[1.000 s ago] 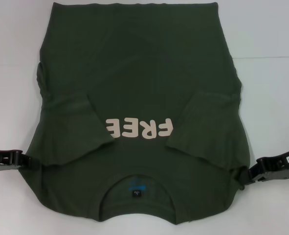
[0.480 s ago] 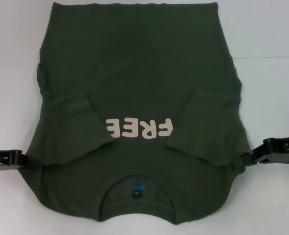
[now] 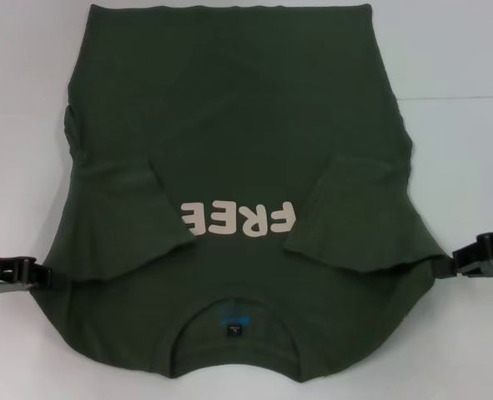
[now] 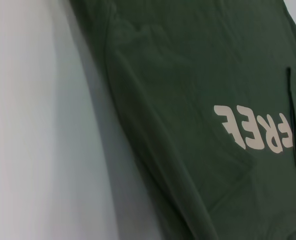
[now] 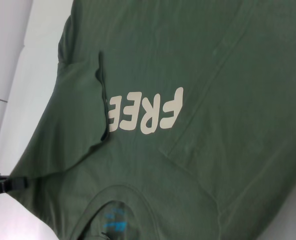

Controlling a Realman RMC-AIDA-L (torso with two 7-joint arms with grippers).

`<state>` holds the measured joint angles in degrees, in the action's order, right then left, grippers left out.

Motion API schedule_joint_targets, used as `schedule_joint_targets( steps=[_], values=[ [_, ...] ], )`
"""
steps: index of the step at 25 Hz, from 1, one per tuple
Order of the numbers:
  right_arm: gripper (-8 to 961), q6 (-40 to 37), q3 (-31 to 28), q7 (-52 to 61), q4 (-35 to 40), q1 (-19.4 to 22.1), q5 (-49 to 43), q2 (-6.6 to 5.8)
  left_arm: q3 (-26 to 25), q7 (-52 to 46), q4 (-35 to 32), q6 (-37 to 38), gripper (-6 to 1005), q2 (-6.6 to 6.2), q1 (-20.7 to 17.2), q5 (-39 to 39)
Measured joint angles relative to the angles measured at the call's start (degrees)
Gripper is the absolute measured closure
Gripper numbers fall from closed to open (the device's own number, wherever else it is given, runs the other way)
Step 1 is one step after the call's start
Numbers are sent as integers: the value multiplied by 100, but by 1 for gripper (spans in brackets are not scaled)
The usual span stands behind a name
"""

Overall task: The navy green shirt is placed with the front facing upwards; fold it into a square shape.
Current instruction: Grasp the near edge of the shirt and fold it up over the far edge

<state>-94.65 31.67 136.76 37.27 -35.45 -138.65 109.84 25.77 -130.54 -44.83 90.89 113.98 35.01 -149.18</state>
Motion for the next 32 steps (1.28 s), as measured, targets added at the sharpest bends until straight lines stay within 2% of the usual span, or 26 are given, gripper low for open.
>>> schedule_joint_targets(
  steps=[5, 15, 24, 32],
  values=[
    [943, -127, -114, -170, 0, 258, 69, -15, -30, 26, 0, 240, 929, -4, -32, 50],
    [944, -365, -183, -375, -1, 542, 76, -59, -416, 75, 0, 911, 927, -72, -122, 22],
    [944, -588, -188, -486, -1, 758, 77, -146, -594, 103, -50, 1396, 925, -47, -305, 19],
    [945, -657, -212, -534, -1, 826, 77, -150, -610, 149, -92, 1708, 923, -34, -396, 13]
  ],
)
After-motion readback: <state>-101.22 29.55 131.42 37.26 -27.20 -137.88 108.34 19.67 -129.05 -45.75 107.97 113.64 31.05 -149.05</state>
